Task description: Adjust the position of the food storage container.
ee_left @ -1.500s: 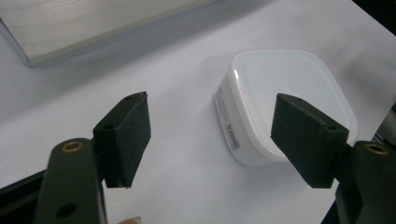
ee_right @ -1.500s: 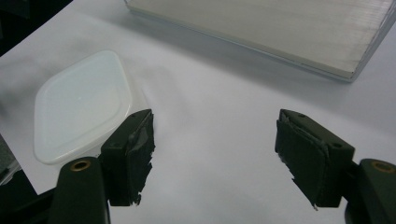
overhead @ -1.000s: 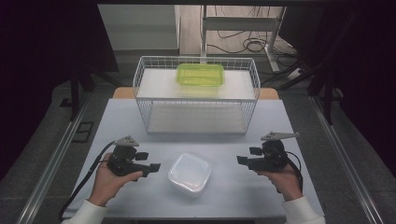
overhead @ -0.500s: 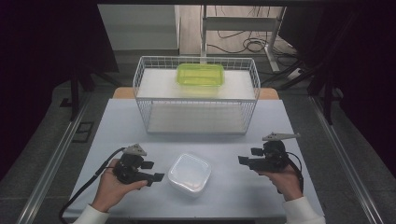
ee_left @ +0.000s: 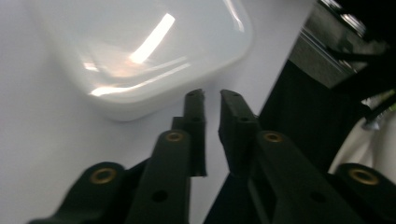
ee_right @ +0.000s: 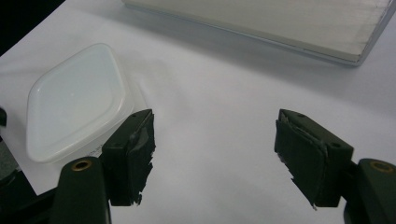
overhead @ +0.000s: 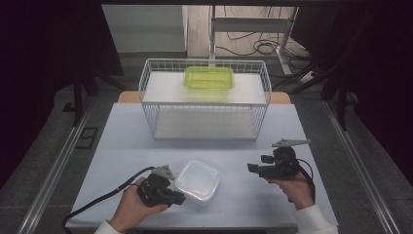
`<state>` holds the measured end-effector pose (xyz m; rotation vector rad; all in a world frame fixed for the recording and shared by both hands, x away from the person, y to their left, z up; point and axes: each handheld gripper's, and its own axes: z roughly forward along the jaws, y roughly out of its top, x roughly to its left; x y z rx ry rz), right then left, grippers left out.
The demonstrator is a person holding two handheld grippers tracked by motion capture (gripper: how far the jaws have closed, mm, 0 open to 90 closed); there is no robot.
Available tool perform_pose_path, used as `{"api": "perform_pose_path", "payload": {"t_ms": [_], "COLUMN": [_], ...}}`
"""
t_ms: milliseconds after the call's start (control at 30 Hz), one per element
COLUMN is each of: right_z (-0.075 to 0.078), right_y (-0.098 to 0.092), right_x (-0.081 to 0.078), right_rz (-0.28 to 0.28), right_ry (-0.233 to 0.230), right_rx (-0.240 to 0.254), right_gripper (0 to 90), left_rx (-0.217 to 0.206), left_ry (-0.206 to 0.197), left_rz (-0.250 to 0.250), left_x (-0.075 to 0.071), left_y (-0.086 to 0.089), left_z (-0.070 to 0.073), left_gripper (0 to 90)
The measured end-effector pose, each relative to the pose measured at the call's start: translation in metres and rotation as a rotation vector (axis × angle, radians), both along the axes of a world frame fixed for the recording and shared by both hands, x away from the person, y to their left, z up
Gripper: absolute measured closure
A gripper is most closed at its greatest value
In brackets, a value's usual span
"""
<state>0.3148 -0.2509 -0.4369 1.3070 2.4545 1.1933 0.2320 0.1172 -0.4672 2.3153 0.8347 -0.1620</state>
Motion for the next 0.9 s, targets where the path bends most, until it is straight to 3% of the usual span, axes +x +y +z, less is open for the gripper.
{"api": "perform_pose_path", "payload": {"t_ms": [67, 133, 333, 500, 767, 900], "right_z": [0.000, 0.000, -0.002, -0.002, -0.004, -0.005], "right_y": [0.000, 0.000, 0.002, 0.002, 0.001, 0.001], "right_x": [0.000, 0.000, 0.000, 0.001, 0.002, 0.003], "right_rz": [-0.001, -0.003, -0.001, 0.002, 0.000, -0.001], "right_ry": [0.003, 0.002, 0.012, 0.014, 0.021, 0.022], "right_rx": [0.000, 0.003, 0.006, 0.005, 0.006, 0.003], "right_gripper": [28.7, 28.7, 28.7, 28.6, 28.7, 28.6], "left_rx": [0.008, -0.012, 0.028, 0.058, 0.054, 0.032], "left_ry": [0.006, 0.029, 0.037, 0.037, 0.049, 0.051], "left_rz": [-0.018, -0.034, -0.076, -0.081, -0.072, -0.055], "left_x": [-0.001, 0.000, 0.002, 0.005, 0.013, 0.021], "left_y": [-0.008, -0.013, -0.039, -0.058, -0.067, -0.066], "left_z": [-0.003, -0.005, -0.013, -0.021, -0.026, -0.026], "left_gripper": [88.1, 89.7, 89.9, 90.0, 90.0, 90.0]}}
